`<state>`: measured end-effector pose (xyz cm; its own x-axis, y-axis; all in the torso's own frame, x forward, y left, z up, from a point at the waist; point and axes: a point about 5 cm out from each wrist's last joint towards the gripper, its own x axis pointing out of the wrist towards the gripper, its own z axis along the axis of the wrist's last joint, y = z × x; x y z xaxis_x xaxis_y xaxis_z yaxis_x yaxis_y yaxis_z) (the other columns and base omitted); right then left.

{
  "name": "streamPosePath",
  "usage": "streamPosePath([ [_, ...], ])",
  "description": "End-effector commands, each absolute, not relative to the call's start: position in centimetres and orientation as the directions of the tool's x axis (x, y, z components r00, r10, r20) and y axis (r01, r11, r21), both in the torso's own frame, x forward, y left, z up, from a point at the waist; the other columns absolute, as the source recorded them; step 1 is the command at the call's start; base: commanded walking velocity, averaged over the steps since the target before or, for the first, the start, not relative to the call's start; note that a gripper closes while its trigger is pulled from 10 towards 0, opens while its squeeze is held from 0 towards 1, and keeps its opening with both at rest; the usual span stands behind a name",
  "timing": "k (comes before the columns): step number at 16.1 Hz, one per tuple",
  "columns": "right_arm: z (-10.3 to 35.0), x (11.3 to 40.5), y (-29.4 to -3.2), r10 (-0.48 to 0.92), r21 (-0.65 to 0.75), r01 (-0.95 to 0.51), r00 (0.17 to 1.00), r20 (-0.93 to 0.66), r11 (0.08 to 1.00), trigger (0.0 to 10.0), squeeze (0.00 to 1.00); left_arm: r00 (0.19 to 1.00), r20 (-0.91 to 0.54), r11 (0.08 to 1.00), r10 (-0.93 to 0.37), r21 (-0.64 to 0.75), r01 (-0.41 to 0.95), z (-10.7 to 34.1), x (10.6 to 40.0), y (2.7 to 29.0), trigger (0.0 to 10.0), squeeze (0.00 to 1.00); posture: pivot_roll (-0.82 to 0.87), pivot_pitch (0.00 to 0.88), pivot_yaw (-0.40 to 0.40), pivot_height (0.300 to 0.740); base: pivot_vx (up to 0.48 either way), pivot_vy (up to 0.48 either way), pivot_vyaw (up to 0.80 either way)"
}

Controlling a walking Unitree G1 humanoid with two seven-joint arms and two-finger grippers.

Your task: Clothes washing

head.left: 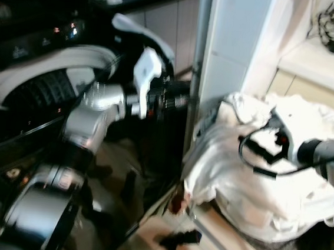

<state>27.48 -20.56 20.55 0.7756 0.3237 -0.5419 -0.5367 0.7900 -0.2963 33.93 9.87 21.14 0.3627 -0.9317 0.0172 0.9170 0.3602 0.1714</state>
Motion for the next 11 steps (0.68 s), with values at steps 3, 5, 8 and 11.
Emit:
streamPosePath([
  [3,20.5,27.5,-19.5,0.335,-0.307,-0.561,0.763,-0.553,0.769,10.0,1.00,0.281,0.020,0.280,-0.960,0.175,0.944,21.0,31.3,8.9,10.0,0.00,-0.09,0.000,0.113,0.740,0.000,0.000,0.00],
  [5,20.0,27.4,-19.0,0.347,-0.304,-0.587,0.741,-0.574,0.751,10.0,1.00,0.312,-0.033,0.299,-0.950,0.201,0.933,19.9,30.7,8.2,10.0,0.00,-0.09,0.000,0.112,0.740,0.000,0.000,0.00],
  [8,17.7,27.6,-19.4,0.265,-0.371,-0.600,0.714,-0.648,0.709,10.0,0.00,0.267,-0.058,0.254,-0.962,0.171,0.952,19.3,29.6,7.1,10.0,0.00,-0.10,0.000,0.117,0.740,0.000,0.000,0.00],
  [11,16.0,27.7,-19.6,0.239,-0.385,-0.615,0.693,-0.680,0.688,10.0,0.00,0.215,-0.095,0.203,-0.972,0.126,0.971,18.7,28.7,7.3,10.0,0.00,-0.10,0.000,0.117,0.740,0.000,0.000,0.00],
])
